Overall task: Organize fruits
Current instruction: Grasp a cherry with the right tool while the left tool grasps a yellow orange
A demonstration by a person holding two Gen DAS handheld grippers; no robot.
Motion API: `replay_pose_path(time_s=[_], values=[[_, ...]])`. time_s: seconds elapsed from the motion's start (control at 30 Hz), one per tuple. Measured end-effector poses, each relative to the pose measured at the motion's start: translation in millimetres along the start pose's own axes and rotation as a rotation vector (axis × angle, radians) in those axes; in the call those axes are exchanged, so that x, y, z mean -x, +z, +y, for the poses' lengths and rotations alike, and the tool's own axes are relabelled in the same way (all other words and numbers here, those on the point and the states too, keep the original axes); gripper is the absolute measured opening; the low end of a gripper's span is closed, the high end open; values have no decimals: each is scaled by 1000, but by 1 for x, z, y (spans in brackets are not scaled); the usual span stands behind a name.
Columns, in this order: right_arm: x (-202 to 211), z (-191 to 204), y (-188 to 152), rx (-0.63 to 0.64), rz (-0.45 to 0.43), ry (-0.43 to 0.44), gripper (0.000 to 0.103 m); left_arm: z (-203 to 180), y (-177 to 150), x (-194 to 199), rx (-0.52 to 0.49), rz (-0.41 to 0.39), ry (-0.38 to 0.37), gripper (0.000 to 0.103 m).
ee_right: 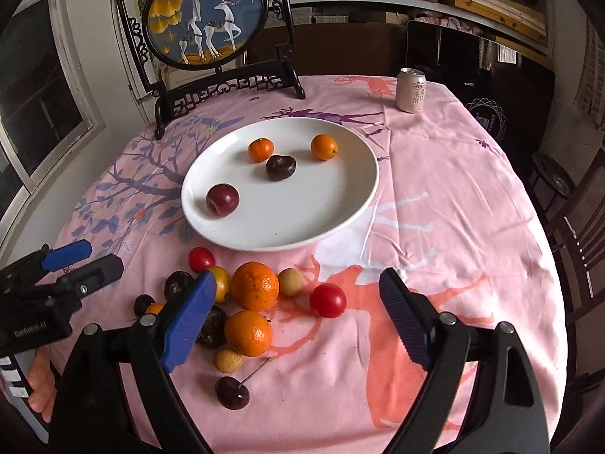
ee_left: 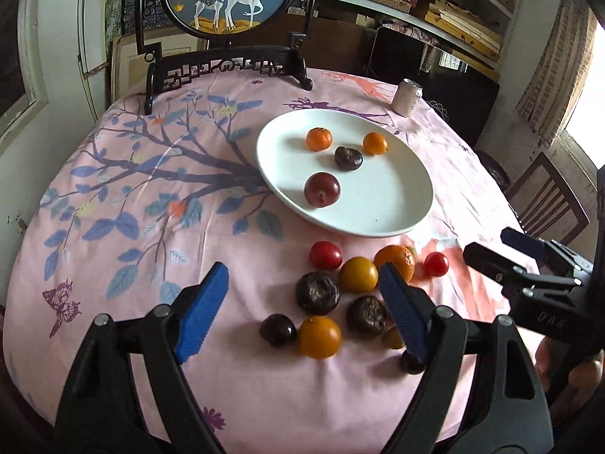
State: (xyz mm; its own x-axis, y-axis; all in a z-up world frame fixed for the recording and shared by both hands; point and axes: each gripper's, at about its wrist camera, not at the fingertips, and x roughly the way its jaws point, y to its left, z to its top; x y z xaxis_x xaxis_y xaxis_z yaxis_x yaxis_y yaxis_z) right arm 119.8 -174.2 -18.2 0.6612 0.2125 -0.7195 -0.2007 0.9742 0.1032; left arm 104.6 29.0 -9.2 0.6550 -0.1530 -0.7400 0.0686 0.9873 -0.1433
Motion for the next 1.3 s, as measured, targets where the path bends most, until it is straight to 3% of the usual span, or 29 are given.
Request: replay_pose_path(time_s=[0.23,0.43,0.6,0.63,0.7,0.83,0.93,1.2,1.27,1.3], values=[[10,13,-15,50,6,-15,88,16,-18,7,16,7,48,83],[-5,31,-57,101,113,34,88,30,-37,4,27,50,63,83],[-23,38,-86,124,196,49,88,22,-51,-2,-4,91,28,83],[-26,39,-88,121,203,66,86,19,-53,-4,-13,97,23,83],[-29,41,-91,118,205,102,61,11,-56,-7,-32,107,15,83],[-39,46,-91,146,191,101,32,0,-60,-10,-51,125,-18,83],[-37,42,-89,128,173,117,30,-9,-64,-14,-65,147,-37,83],[-22,8,-89,40,135,58,30,-19,-62,-30,-31,169,-40,82],[-18,2,-92,19,134,71,29,-21,-62,-36,-32,168,-16,78],[-17,0,-93,14,132,75,29,-22,-61,-40,-32,176,-8,70]])
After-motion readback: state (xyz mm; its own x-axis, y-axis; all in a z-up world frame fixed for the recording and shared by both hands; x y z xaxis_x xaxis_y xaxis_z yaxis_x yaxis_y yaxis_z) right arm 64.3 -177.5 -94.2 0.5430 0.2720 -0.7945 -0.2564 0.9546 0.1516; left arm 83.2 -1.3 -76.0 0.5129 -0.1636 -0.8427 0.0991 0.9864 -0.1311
